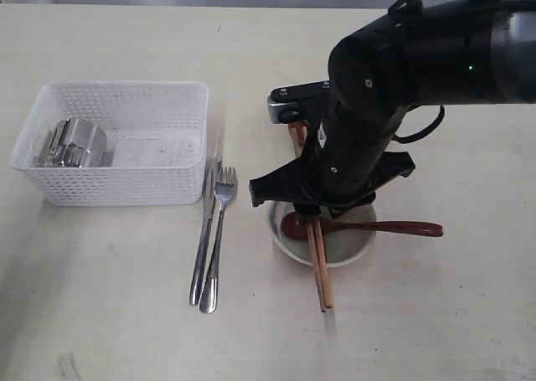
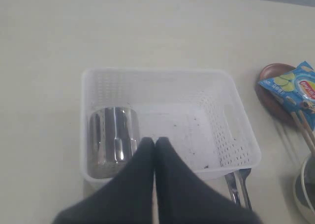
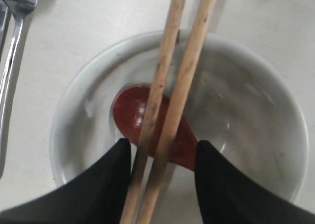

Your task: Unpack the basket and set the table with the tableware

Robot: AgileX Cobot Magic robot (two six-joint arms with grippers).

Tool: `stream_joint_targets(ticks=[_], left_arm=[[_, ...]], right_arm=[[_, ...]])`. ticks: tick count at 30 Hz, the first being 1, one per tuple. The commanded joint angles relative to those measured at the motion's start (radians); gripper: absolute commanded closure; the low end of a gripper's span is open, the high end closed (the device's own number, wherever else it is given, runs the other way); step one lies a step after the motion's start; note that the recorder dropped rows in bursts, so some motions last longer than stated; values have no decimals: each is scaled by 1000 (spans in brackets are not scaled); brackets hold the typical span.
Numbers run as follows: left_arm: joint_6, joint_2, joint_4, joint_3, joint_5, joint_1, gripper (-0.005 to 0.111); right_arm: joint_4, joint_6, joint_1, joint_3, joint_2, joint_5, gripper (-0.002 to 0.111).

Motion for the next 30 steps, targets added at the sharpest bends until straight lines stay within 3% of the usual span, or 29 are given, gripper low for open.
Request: stream_joint_targets(ticks=[1,20,28,30], left_arm=[[0,-2,-7,7,1,-1,107],[0,-2,-7,7,2,-1,107],[0,82,-33,28,0,-1,106],[0,144,-39,24,-9,-1,98]], right_arm=[[-13,9,2,-7,-1,7,68],[-57,27,31,-11,-3,7,68],[-43,-37,31,-237,-52,235,68],[33,-88,31,-267,-52,238,63]])
